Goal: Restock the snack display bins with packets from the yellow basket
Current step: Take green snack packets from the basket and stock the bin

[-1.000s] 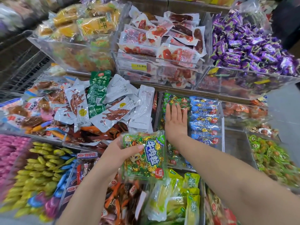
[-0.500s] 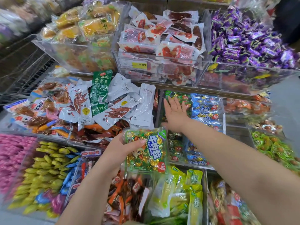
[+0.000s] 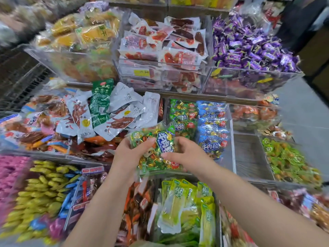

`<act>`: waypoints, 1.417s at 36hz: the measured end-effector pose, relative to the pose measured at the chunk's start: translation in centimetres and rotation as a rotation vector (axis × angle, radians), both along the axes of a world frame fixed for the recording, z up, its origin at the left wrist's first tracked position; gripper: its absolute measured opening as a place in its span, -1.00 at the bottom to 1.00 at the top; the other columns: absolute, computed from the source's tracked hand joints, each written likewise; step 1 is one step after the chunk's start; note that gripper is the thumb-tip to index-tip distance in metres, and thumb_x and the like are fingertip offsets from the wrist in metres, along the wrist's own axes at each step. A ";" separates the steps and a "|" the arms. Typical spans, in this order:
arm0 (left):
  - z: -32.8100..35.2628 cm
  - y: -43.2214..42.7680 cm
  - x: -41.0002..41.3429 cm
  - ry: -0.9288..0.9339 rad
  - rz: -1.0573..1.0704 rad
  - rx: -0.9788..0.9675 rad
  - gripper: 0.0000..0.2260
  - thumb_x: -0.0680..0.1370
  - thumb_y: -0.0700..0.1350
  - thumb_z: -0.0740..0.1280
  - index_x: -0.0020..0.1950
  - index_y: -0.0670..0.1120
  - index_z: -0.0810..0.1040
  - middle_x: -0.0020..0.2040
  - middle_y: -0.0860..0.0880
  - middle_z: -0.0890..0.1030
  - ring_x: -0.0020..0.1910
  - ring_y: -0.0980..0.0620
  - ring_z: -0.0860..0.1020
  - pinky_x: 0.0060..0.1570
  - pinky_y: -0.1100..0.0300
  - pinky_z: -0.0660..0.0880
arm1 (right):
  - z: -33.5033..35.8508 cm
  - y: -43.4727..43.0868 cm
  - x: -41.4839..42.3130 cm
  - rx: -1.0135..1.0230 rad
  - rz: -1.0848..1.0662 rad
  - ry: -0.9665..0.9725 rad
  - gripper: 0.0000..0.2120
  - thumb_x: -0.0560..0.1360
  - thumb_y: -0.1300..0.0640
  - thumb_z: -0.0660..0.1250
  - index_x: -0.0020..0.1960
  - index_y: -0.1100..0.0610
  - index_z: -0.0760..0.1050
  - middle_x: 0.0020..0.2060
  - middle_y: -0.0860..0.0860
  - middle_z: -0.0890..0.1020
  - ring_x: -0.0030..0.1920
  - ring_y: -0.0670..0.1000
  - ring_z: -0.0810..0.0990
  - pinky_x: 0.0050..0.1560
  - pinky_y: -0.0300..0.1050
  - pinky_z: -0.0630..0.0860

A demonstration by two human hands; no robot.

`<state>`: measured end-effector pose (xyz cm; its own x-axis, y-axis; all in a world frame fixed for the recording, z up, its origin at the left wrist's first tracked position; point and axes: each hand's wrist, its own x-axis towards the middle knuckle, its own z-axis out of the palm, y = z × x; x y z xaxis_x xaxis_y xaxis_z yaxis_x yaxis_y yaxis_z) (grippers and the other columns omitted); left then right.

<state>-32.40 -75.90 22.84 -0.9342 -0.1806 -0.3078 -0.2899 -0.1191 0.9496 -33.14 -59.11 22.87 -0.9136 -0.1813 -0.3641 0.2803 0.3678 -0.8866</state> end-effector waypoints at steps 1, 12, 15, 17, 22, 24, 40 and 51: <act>-0.1 0.0 0.0 -0.006 -0.008 0.005 -0.71 0.34 0.01 0.52 -0.16 0.09 0.41 -0.50 0.37 0.53 -0.45 0.41 0.54 -0.61 0.46 0.38 | -0.2 0.1 -0.2 -0.008 -0.007 0.023 -0.60 0.32 -0.08 0.52 0.04 -0.11 0.39 -0.11 -0.14 0.51 -0.27 -0.22 0.49 -0.48 -0.43 0.37; -1.3 -2.8 -0.4 -0.055 0.165 0.053 -0.63 0.48 0.11 0.40 0.21 -0.01 0.49 -0.07 0.17 0.47 0.14 0.07 0.38 0.10 0.17 0.31 | 3.6 7.4 -9.9 0.670 0.047 0.283 -0.50 0.39 0.01 0.45 0.27 0.08 0.42 0.11 0.05 0.55 -0.02 0.03 0.51 -0.06 -0.15 0.44; -1.5 -2.9 -0.5 -0.022 0.147 0.133 -0.50 0.48 0.11 0.40 0.35 -0.05 0.42 0.12 0.10 0.45 0.17 0.06 0.37 0.18 0.07 0.27 | 1.7 5.2 -11.4 0.950 0.358 0.273 -0.45 0.44 0.08 0.39 0.39 0.08 0.34 0.29 0.07 0.47 0.22 0.07 0.46 0.10 -0.11 0.42; -1.4 -2.8 -0.6 -0.044 0.146 0.135 -0.39 0.48 0.11 0.41 0.44 -0.10 0.33 0.13 0.06 0.44 0.19 0.06 0.35 0.25 0.02 0.26 | -0.3 3.3 -11.7 1.073 0.406 0.305 -0.51 0.48 0.18 0.30 0.39 0.07 0.32 0.26 0.09 0.50 0.22 0.13 0.49 0.07 -0.01 0.47; -2.1 -3.1 -1.0 -0.073 0.133 0.139 -0.83 0.47 0.02 0.45 -0.12 0.08 0.45 -0.09 0.07 0.65 0.00 0.06 0.61 0.05 0.07 0.52 | -3.5 0.8 -12.0 1.330 0.412 0.560 -0.44 0.45 0.27 0.24 0.43 0.13 0.20 0.27 0.12 0.42 0.27 0.17 0.36 0.15 0.06 0.38; -2.5 -3.5 -1.0 -0.098 0.128 0.161 -0.86 0.48 -0.02 0.45 -0.07 0.05 0.51 -0.09 0.00 0.71 -0.06 0.00 0.68 -0.12 0.07 0.61 | -4.7 0.7 -11.7 1.376 0.457 0.608 -0.29 0.50 0.13 0.25 0.52 0.18 -0.04 0.42 0.13 0.21 0.41 0.17 0.18 0.37 0.13 0.23; -2.2 -3.7 -1.7 -0.179 0.097 0.150 -0.34 0.21 0.21 0.52 0.22 -0.05 0.50 0.17 -0.09 0.63 0.17 -0.15 0.59 0.21 -0.19 0.47 | -5.8 3.8 -16.0 1.509 0.760 0.597 0.16 0.24 -0.42 0.35 0.53 0.06 -0.22 0.48 0.00 0.03 0.39 0.17 0.14 0.34 0.12 0.25; -2.3 -3.4 -2.2 -0.185 0.100 0.221 -0.49 0.46 0.01 0.45 0.30 -0.18 0.41 -0.12 0.00 0.71 -0.18 0.13 0.69 -0.29 0.26 0.57 | -6.6 4.4 -15.2 1.495 0.692 0.614 0.12 0.28 -0.56 0.10 0.53 0.08 -0.25 0.51 -0.01 -0.01 0.49 0.15 -0.01 0.42 0.14 0.02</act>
<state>-34.59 -79.31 20.59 -0.8396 -0.1790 -0.5128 -0.4316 -0.3533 0.8300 -48.32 -54.71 16.27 -0.8769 -0.4226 -0.2292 -0.4804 0.7882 0.3847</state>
